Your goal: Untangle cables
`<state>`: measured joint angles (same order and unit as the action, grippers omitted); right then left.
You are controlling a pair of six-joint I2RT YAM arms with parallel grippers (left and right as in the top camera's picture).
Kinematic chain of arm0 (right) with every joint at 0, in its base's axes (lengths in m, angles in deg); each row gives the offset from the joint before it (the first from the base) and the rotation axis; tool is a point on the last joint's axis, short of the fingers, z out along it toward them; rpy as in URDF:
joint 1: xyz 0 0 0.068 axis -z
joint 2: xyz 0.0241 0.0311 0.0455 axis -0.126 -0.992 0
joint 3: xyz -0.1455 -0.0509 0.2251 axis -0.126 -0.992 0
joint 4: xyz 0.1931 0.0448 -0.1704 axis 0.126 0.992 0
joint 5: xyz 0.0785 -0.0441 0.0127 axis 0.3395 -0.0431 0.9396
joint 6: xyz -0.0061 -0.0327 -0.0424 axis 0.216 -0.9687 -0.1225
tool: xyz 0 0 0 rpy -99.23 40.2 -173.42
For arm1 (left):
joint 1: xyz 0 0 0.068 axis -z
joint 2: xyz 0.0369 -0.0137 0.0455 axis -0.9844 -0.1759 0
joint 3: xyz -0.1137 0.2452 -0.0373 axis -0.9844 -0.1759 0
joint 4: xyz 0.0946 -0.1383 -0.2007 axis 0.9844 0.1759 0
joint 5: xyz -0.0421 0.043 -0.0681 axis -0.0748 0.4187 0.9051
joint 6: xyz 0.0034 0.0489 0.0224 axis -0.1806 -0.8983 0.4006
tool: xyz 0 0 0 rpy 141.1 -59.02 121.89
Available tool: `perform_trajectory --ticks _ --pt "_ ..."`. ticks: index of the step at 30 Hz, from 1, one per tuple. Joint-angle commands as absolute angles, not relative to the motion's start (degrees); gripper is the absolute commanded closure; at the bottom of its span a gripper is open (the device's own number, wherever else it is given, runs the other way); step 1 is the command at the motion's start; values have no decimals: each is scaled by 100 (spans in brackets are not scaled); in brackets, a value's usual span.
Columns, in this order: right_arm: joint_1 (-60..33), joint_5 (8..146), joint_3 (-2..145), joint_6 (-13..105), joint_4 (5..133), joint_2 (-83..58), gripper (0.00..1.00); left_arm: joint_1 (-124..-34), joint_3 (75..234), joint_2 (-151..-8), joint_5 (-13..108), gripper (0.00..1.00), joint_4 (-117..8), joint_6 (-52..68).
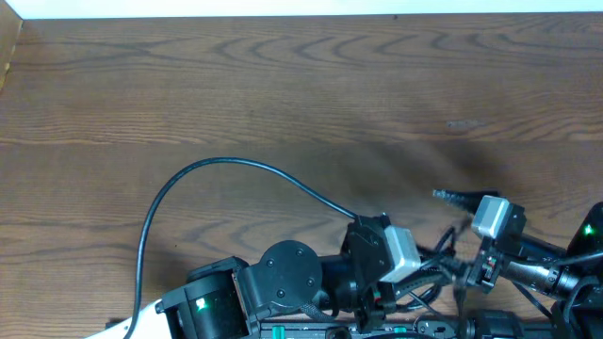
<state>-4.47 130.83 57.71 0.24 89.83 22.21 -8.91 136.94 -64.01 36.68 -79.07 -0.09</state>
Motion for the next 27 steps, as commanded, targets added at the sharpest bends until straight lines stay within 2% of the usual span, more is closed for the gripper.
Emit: perform_trajectory --ticks 1,2,3,9,16,18,20,21,23,27 --pt "-432 13065 5836 13 8986 2212 78 -880 13783 -6355 3998 92 -8082 -274" --pt "-432 13065 5836 13 8986 2212 96 -880 13783 -6351 3996 93 -8100 -313" --pt "-432 13065 5836 13 8994 2212 99 -880 13783 -6351 3989 92 -8111 -357" --pt "-432 12945 5836 19 9003 2212 99 -880 13783 -6340 3298 92 -8050 -213" --pt "-432 11634 5836 1073 8999 2212 99 -880 13783 -6253 979 92 -7376 1453" --pt "-432 11526 5836 1372 8983 2212 99 -880 13783 -6222 319 67 -7035 1938" --pt "-432 11526 5836 1641 8968 2212 99 -880 13783 -6215 -67 54 -6753 2163" --pt "-432 11526 5836 1755 8966 2212 99 -880 13783 -6218 -107 39 -6648 2163" --pt "-432 11524 5836 1912 8953 2212 99 -880 13783 -6218 -98 21 -6572 2192" --pt "-432 11264 5836 2194 8863 2212 99 -880 13783 -6211 -100 18 -6511 2401"
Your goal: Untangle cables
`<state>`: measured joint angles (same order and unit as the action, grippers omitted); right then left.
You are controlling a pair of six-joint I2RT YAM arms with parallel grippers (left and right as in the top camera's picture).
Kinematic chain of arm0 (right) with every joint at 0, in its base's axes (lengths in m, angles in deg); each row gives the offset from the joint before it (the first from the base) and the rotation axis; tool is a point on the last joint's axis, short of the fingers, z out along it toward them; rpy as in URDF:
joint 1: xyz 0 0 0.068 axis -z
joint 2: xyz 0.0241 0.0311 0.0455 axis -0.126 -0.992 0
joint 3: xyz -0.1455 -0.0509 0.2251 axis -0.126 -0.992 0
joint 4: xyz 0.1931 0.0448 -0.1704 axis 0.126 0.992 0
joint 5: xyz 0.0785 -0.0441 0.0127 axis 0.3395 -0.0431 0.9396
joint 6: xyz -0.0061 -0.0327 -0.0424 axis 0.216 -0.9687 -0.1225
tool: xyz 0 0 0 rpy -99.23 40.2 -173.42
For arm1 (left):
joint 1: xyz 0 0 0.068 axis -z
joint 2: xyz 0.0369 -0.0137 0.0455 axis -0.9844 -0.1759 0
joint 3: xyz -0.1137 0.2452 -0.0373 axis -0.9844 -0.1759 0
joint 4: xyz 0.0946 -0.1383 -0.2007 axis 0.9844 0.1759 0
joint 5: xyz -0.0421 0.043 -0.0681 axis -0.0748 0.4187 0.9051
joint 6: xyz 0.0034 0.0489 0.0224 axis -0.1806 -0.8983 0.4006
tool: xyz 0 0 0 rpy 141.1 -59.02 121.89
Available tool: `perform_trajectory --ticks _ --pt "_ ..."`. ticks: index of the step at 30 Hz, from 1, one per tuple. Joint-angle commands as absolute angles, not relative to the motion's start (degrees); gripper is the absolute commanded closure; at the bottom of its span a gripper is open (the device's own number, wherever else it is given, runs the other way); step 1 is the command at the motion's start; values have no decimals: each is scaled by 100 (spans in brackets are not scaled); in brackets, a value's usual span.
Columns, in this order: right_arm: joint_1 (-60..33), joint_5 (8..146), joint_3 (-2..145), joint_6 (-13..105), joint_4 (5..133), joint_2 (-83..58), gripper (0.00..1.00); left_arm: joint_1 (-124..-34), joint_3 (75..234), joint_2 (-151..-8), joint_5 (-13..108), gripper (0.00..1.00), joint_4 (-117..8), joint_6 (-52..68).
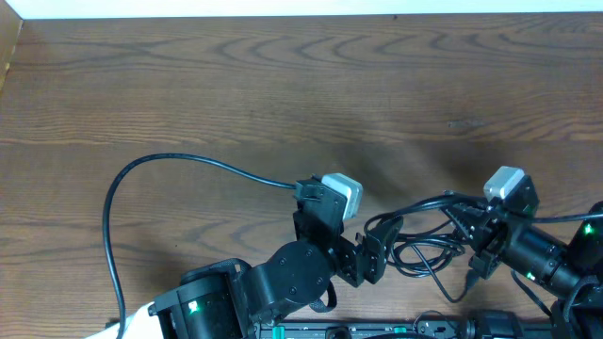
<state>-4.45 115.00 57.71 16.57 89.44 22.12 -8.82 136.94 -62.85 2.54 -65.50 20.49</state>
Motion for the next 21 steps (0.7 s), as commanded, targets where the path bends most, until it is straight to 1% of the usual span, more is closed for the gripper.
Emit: perform_trajectory --ticks 1,9,15,21 --pt "-432 11107 5836 2356 8826 2212 99 -880 13783 -6211 -100 18 -6498 2489" --pt "-432 10053 5836 3521 8667 2212 99 -880 13783 -6185 330 12 -6463 2828" --pt "-432 9940 5836 4360 8260 2212 99 -880 13783 -6178 929 11 -6528 3343" --pt "-432 9944 5836 5186 7792 2212 99 -880 13783 -6180 1301 11 -6655 3341"
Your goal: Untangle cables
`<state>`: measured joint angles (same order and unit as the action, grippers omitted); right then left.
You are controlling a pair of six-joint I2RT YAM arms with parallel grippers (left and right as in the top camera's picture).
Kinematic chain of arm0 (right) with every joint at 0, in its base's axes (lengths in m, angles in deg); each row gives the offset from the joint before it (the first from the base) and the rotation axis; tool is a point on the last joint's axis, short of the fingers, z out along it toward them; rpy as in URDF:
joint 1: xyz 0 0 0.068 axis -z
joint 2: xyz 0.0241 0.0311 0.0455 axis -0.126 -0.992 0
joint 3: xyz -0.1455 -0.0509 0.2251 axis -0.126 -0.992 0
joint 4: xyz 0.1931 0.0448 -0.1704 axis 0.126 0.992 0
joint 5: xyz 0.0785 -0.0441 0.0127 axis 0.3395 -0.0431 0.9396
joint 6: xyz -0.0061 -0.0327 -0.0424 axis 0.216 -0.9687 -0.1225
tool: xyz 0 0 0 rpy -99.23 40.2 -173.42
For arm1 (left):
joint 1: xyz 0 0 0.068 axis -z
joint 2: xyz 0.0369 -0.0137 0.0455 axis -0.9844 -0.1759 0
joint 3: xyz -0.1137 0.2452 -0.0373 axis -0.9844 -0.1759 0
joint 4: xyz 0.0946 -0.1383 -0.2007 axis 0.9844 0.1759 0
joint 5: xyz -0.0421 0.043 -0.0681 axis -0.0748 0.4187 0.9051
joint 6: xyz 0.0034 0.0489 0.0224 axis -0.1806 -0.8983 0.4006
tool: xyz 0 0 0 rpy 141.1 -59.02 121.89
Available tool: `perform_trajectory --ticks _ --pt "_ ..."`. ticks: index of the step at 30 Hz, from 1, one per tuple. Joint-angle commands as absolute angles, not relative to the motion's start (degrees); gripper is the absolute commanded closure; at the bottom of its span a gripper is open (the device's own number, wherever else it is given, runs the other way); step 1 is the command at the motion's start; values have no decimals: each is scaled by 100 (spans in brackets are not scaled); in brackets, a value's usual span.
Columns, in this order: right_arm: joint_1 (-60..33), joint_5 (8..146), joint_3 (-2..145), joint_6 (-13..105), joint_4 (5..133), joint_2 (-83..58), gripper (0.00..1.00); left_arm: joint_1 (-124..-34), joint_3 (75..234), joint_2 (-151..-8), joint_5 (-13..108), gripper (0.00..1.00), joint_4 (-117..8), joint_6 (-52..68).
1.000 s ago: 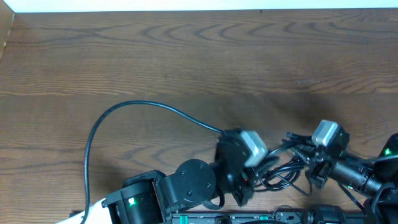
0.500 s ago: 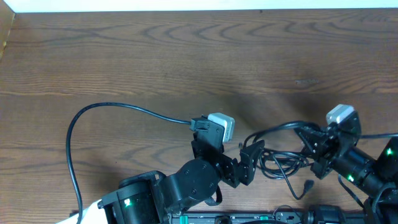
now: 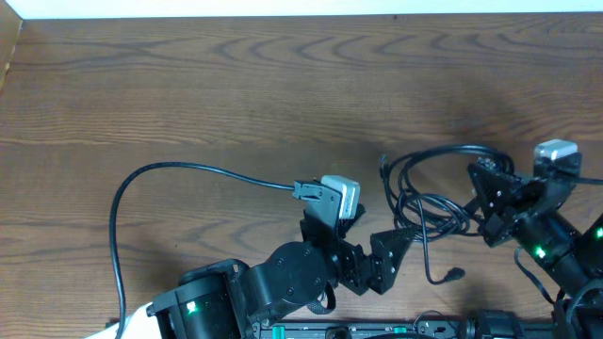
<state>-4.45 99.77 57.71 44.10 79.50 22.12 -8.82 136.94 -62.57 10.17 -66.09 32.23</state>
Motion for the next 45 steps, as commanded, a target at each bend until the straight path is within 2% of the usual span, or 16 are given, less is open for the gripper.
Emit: perform_trajectory --ticks 1,9,19,21,24,26,29,32,36,45 --pt "-432 9961 5836 5337 7716 2212 99 -880 13783 -6180 1301 10 -6653 3341" --pt "-432 10866 5836 5906 7058 2212 99 -880 13783 -6213 1296 11 -6655 3341" --pt "-432 11644 5836 6172 6824 2212 99 -880 13783 -6235 1207 12 -6653 3315" --pt "-432 11662 5836 6190 6817 2212 99 -880 13783 -6235 1207 25 -6655 3315" --pt "-432 11660 5836 6190 6817 2212 99 -880 13783 -6233 1209 59 -6655 3315" --pt "-432 11658 5836 6187 6817 2212 99 -880 13783 -6233 1209 73 -6655 3315" --pt "-432 11658 5836 6115 6826 2212 99 -880 13783 -6233 1209 85 -6655 3315" --pt "-432 11655 5836 5949 6863 2212 99 -880 13783 -6233 1202 92 -6655 3313" --pt "-432 11430 5836 5414 7067 2212 99 -880 13783 -6220 1141 92 -6657 3118" --pt "-432 9078 5836 5416 8730 2212 98 -880 13783 -6141 1025 92 -6651 2126"
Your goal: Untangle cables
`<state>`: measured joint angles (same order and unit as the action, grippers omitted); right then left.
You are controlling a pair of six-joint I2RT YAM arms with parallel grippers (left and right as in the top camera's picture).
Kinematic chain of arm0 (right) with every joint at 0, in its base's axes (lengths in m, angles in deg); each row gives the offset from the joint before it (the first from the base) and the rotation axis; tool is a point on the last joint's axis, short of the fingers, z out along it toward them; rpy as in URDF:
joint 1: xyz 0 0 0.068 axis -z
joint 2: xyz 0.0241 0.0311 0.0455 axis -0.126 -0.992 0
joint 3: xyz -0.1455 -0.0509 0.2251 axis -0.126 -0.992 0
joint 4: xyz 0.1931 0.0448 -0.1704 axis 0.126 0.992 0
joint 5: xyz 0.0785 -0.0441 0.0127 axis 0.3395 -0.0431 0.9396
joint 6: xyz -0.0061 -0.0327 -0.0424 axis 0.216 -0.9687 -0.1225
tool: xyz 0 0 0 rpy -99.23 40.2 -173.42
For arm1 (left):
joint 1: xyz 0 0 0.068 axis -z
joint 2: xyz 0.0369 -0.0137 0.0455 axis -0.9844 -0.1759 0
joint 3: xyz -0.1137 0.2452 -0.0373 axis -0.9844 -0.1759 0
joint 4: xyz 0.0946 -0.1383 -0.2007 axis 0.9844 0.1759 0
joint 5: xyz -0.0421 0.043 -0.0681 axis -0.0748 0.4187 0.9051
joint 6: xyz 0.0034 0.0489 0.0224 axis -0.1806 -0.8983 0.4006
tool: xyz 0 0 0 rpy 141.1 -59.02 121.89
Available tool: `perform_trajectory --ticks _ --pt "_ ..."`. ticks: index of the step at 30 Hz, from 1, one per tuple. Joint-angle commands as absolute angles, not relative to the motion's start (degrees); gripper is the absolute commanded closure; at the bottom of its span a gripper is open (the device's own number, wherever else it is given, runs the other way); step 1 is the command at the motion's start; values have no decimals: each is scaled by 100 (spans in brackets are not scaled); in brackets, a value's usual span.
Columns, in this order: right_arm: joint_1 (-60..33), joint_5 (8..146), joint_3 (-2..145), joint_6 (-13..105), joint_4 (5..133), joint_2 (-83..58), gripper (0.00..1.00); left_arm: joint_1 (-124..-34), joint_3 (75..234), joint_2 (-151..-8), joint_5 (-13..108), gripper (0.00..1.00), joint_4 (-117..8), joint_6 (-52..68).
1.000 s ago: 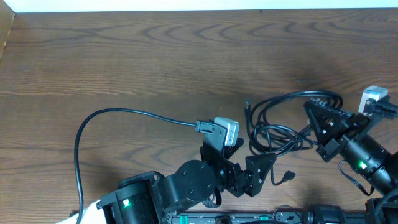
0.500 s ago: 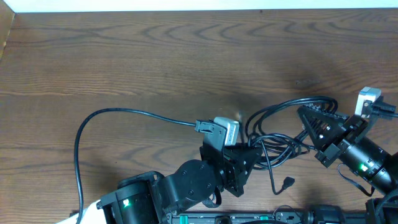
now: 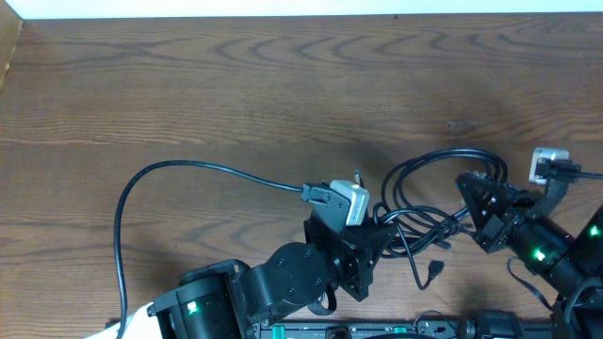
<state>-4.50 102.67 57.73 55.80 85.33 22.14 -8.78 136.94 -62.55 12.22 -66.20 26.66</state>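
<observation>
A tangle of thin black cables (image 3: 426, 218) lies at the front right of the wooden table, with a loop (image 3: 443, 158) reaching toward the far side and a loose plug end (image 3: 435, 270) trailing toward the front edge. My right gripper (image 3: 469, 200) is at the tangle's right side, and strands run straight into its fingers. At the tangle's left edge is my left gripper (image 3: 375, 237), with strands crossing its dark fingers. Whether those fingers are closed on a strand is hidden from above.
A long black lead (image 3: 179, 169) arcs from my left wrist around to the front left edge. The left arm's base (image 3: 236, 297) and the right arm's body (image 3: 556, 250) fill the near edge. The bare wooden tabletop (image 3: 283, 75) stretches to the far side.
The left gripper has moved up and left, from clear of the tangle to its left edge. The tangle now sits lower and further left. The right gripper has shifted slightly towards the front.
Both grippers were close together at the front edge with the cables bunched between them. Then the left wrist stood further left and the cables spread out beside the right gripper. The right gripper then held the tangle further right and away from the left; now the left gripper meets it.
</observation>
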Motion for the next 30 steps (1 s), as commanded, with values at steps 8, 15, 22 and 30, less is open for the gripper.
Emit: perform_trajectory --ticks 8,15,22,30 --pt "-432 9061 5836 5396 9493 2212 1 -880 13783 -6143 951 92 -6648 795" --pt "-432 9868 5836 4170 9560 2212 1 -880 13783 -6145 949 93 -6347 -145" --pt "-432 11391 5836 2435 9602 2212 1 -880 13783 -6148 545 92 -6067 -434" --pt "-434 12211 5836 1283 9928 2212 1 -880 13783 -6159 193 93 -6008 -418"
